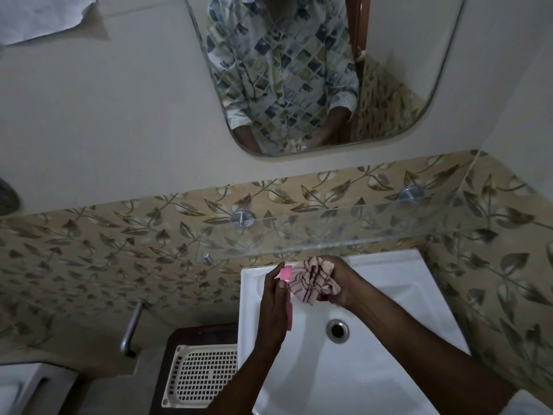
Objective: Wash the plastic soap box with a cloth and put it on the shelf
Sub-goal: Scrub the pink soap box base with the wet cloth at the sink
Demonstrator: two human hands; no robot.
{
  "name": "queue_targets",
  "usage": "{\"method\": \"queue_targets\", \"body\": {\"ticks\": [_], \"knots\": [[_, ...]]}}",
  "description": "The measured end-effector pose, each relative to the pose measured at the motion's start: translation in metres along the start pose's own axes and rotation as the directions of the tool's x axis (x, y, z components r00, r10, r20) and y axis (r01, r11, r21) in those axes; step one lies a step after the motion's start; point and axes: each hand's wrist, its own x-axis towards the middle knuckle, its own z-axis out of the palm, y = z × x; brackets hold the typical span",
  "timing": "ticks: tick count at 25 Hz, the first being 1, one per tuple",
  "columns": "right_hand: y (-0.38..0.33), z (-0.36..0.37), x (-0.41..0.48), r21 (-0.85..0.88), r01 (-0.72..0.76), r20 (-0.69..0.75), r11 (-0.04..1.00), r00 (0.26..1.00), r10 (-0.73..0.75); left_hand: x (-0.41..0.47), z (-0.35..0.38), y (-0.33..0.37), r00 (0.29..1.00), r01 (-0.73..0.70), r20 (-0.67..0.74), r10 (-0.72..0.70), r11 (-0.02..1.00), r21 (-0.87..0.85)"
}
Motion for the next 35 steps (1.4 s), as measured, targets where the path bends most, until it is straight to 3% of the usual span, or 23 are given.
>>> {"method": "queue_targets", "body": {"ticks": [1, 2, 4, 5, 7, 8, 11, 12, 15, 17, 19, 20, 21, 23, 24, 27, 29, 32, 34, 35], "knots": [[-0.001, 0.001, 0.000, -0.076, 0.106, -0.020, 0.991, 0.994, -0.108, 0.000, 0.001, -0.001, 1.000, 0.025, -0.002, -0.025, 0.998, -0.051], [0.005, 0.003, -0.003, -0.260, 0.235, -0.011, 0.936, 0.969, -0.246, 0.001, 0.004, -0.001, 0.996, 0.084, -0.002, -0.085, 0.987, -0.135], [0.024, 0.007, -0.012, -0.655, 0.398, 0.132, 0.642, 0.897, -0.421, 0.010, 0.007, 0.003, 0.959, 0.277, 0.027, -0.282, 0.916, -0.291], [0.034, 0.005, -0.016, -0.763, 0.435, 0.247, 0.477, 0.879, -0.407, 0.014, 0.004, 0.003, 0.934, 0.341, 0.018, -0.356, 0.880, -0.330], [0.036, -0.014, -0.019, -0.836, 0.464, 0.379, 0.292, 0.874, -0.304, 0.016, -0.003, 0.005, 0.903, 0.398, 0.002, -0.430, 0.835, -0.380], [0.030, -0.021, -0.017, -0.852, 0.440, 0.360, 0.283, 0.885, -0.294, 0.016, -0.006, 0.005, 0.896, 0.406, 0.005, -0.445, 0.813, -0.418], [0.016, -0.014, -0.006, -0.778, 0.342, 0.058, 0.528, 0.875, -0.481, 0.014, -0.001, 0.004, 0.926, 0.363, 0.043, -0.375, 0.856, -0.368], [0.020, -0.001, -0.002, -0.778, 0.348, 0.015, 0.523, 0.843, -0.538, 0.013, 0.005, 0.004, 0.929, 0.358, 0.047, -0.366, 0.862, -0.358], [0.061, 0.030, -0.005, -0.816, 0.443, 0.125, 0.372, 0.762, -0.636, 0.016, 0.008, 0.007, 0.894, 0.394, -0.009, -0.448, 0.794, -0.463], [0.072, 0.017, -0.019, -0.761, 0.611, 0.362, 0.218, 0.679, -0.639, 0.018, -0.001, 0.011, 0.834, 0.478, 0.047, -0.549, 0.678, -0.559], [0.071, -0.016, -0.017, -0.687, 0.726, 0.575, 0.002, 0.546, -0.610, 0.016, -0.009, 0.013, 0.773, 0.566, 0.153, -0.616, 0.560, -0.605], [0.071, -0.027, -0.013, -0.685, 0.726, 0.593, -0.064, 0.504, -0.628, 0.017, -0.011, 0.014, 0.761, 0.574, 0.177, -0.625, 0.519, -0.633], [0.075, -0.030, -0.009, -0.722, 0.689, 0.547, -0.065, 0.511, -0.663, 0.019, -0.012, 0.014, 0.756, 0.572, 0.196, -0.625, 0.486, -0.661], [0.090, -0.018, -0.006, -0.789, 0.614, 0.404, 0.018, 0.540, -0.739, 0.025, -0.011, 0.019, 0.753, 0.564, 0.211, -0.623, 0.448, -0.694], [0.100, -0.012, -0.004, -0.783, 0.621, 0.398, 0.011, 0.516, -0.758, 0.027, -0.011, 0.022, 0.754, 0.559, 0.207, -0.624, 0.443, -0.701], [0.110, -0.029, 0.000, -0.689, 0.669, 0.642, -0.278, 0.387, -0.662, 0.027, -0.018, 0.024, 0.680, 0.658, 0.298, -0.670, 0.378, -0.651], [0.100, -0.047, 0.006, -0.666, 0.622, 0.704, -0.412, 0.341, -0.624, 0.026, -0.026, 0.025, 0.589, 0.774, 0.427, -0.686, 0.327, -0.543], [0.099, -0.045, 0.009, -0.722, 0.565, 0.631, -0.399, 0.301, -0.715, 0.038, -0.030, 0.032, 0.500, 0.861, 0.504, -0.705, 0.341, -0.377], [0.103, -0.037, 0.009, -0.730, 0.551, 0.611, -0.406, 0.257, -0.749, 0.043, -0.028, 0.038, 0.497, 0.864, 0.490, -0.716, 0.354, -0.359], [0.103, -0.034, 0.008, -0.738, 0.548, 0.596, -0.394, 0.253, -0.762, 0.040, -0.028, 0.038, 0.528, 0.842, 0.501, -0.686, 0.348, -0.411]]}}
